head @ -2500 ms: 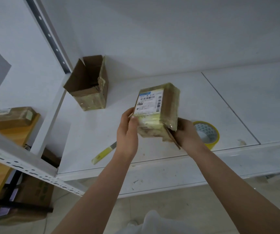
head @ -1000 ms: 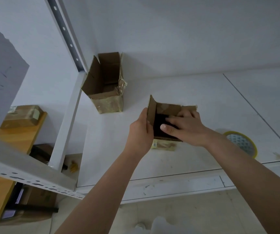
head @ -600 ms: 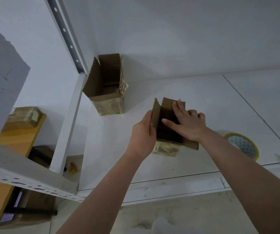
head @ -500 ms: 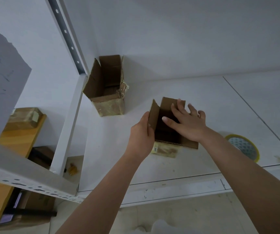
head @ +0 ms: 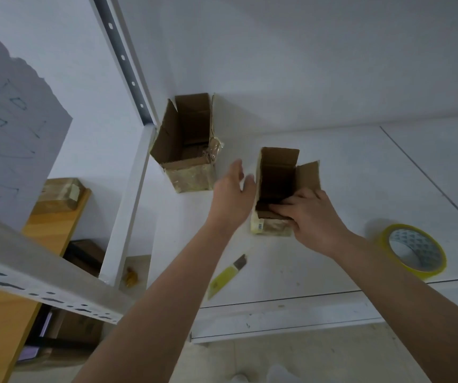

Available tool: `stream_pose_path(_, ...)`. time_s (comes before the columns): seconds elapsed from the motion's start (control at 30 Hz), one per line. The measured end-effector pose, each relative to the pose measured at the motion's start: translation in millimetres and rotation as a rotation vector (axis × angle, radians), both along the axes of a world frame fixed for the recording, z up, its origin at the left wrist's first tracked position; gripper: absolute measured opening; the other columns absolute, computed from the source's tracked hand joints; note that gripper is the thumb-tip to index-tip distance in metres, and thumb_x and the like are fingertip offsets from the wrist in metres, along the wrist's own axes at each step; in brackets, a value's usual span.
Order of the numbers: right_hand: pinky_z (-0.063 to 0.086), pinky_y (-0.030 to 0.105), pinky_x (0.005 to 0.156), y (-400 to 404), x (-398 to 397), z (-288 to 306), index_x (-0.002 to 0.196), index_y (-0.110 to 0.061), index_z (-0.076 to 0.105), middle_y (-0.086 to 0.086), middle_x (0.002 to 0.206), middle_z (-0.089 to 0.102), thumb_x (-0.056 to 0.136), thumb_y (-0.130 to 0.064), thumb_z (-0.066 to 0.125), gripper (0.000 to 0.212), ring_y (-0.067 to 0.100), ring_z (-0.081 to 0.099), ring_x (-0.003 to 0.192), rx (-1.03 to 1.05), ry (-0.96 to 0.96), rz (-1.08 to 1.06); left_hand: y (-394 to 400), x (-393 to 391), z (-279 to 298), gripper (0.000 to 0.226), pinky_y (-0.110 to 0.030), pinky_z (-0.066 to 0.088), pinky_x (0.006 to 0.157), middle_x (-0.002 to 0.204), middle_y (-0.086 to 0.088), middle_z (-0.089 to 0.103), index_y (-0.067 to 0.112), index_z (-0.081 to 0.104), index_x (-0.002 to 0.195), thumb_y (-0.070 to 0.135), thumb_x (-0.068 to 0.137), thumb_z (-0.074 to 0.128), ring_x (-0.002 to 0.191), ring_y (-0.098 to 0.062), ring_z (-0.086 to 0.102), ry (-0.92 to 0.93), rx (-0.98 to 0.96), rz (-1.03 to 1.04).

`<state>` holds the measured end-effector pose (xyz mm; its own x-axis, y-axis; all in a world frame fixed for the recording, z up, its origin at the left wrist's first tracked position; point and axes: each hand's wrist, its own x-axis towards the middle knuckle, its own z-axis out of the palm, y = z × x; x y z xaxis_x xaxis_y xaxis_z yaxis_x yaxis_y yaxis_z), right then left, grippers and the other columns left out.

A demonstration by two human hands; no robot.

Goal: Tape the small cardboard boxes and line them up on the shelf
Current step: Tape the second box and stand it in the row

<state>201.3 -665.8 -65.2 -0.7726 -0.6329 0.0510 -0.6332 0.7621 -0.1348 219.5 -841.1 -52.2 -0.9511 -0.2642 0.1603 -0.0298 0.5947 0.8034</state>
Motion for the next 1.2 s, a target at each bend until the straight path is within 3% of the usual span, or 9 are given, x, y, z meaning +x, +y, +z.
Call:
stream_pose_path(0.07, 0.027, 0.034, 0.093, -1.5, 2.7, 1.8, 0.139, -0.031, 0.053, -0.004, 0.132, 0.059, 0.097, -0.021, 0.052, 0.043, 0.025, 0.042, 0.120, 0.013, 0.091, -0.017, -16.1, -5.6, 9.9, 0.040, -0.037, 0.046, 0.100, 0.129, -0.014, 0.060, 0.004, 0.047, 0.136, 0.023, 0.101, 0.046, 0.121, -0.027, 0.055, 0.078, -0.068, 0.070)
stream_pose_path(0.13, 0.037, 0.038, 0.089, -4.2, 9.1, 4.6, 0.130, -0.022, 0.062, 0.002, 0.120, 0.064, 0.090, -0.022, 0.064, 0.041, 0.030, 0.047, 0.112, -0.022, 0.156, -0.006, -36.2, -17.0, 18.2, 0.042, -0.042, 0.037, 0.112, 0.137, -0.008, 0.055, 0.011, 0.046, 0.139, 0.021, 0.099, 0.050, 0.130, -0.026, 0.047, 0.120, -0.237, 0.139)
stream_pose_path(0.27, 0.047, 0.034, 0.065, -12.9, 14.8, 9.0, 0.113, -0.019, 0.074, 0.004, 0.100, 0.065, 0.084, -0.010, 0.069, 0.030, 0.030, 0.052, 0.101, -0.129, 0.172, -0.023, -73.0, -42.1, 22.2, 0.049, -0.054, 0.003, 0.119, 0.147, -0.010, 0.044, 0.013, 0.041, 0.143, 0.015, 0.095, 0.052, 0.145, -0.030, 0.026, -0.167, -0.561, 0.187)
stream_pose_path(0.33, 0.047, 0.032, 0.064, -17.9, 10.0, 8.2, 0.121, -0.022, 0.070, 0.001, 0.106, 0.064, 0.091, -0.010, 0.061, 0.033, 0.027, 0.047, 0.109, -0.138, 0.141, -0.064, -83.8, -44.6, 18.8, 0.036, -0.057, 0.000, 0.119, 0.128, -0.007, 0.060, 0.018, 0.057, 0.129, 0.010, 0.094, 0.052, 0.133, -0.031, 0.043, -0.259, -0.641, 0.180)
stream_pose_path(0.4, 0.047, 0.031, 0.066, -23.2, 0.5, 8.3, 0.127, -0.023, 0.065, 0.000, 0.111, 0.062, 0.095, -0.011, 0.056, 0.036, 0.024, 0.044, 0.113, -0.154, 0.148, -0.086, -89.4, -42.7, 15.1, 0.027, -0.052, 0.002, 0.121, 0.102, -0.001, 0.069, 0.022, 0.069, 0.109, 0.007, 0.094, 0.051, 0.108, -0.026, 0.059, -0.246, -0.636, 0.202)
stream_pose_path(0.5, 0.050, 0.037, 0.069, -35.5, -20.5, 14.8, 0.127, -0.019, 0.065, 0.004, 0.111, 0.064, 0.094, -0.007, 0.057, 0.037, 0.028, 0.046, 0.113, -0.280, 0.159, -0.133, -90.6, -35.9, 9.9, 0.031, -0.045, 0.014, 0.122, 0.095, 0.001, 0.071, 0.025, 0.072, 0.106, 0.008, 0.097, 0.049, 0.093, -0.023, 0.062, -0.187, -0.623, 0.223)
stream_pose_path(0.83, 0.049, 0.041, 0.090, -71.1, -44.1, -17.6, 0.136, -0.009, 0.055, 0.011, 0.125, 0.055, 0.095, -0.010, 0.054, 0.040, 0.030, 0.037, 0.121, -0.303, 0.069, -0.108, -88.1, -6.0, 2.6, 0.038, -0.044, 0.018, 0.120, 0.099, 0.005, 0.072, 0.033, 0.070, 0.111, 0.007, 0.097, 0.046, 0.100, -0.020, 0.063, -0.135, -0.591, 0.171)
stream_pose_path(1.07, 0.044, 0.038, 0.096, -86.2, -58.9, -16.1, 0.126, -0.006, 0.062, 0.013, 0.120, 0.056, 0.093, -0.004, 0.056, 0.034, 0.030, 0.041, 0.118, -0.396, 0.031, -0.100, -85.5, -26.4, -1.9, 0.042, -0.044, 0.000, 0.120, 0.102, 0.002, 0.071, 0.029, 0.069, 0.116, 0.001, 0.096, 0.045, 0.105, -0.022, 0.061, -0.147, -0.596, 0.157)
stream_pose_path(1.2, 0.040, 0.037, 0.102, -97.7, -77.5, -12.5, 0.135, -0.004, 0.054, 0.015, 0.135, 0.049, 0.093, 0.001, 0.053, 0.041, 0.030, 0.036, 0.129, -0.341, -0.034, -0.109, -91.4, -46.3, 1.3, 0.042, -0.046, -0.005, 0.119, 0.101, 0.000, 0.071, 0.027, 0.068, 0.118, 0.000, 0.096, 0.045, 0.104, -0.022, 0.062, -0.192, -0.597, 0.156)
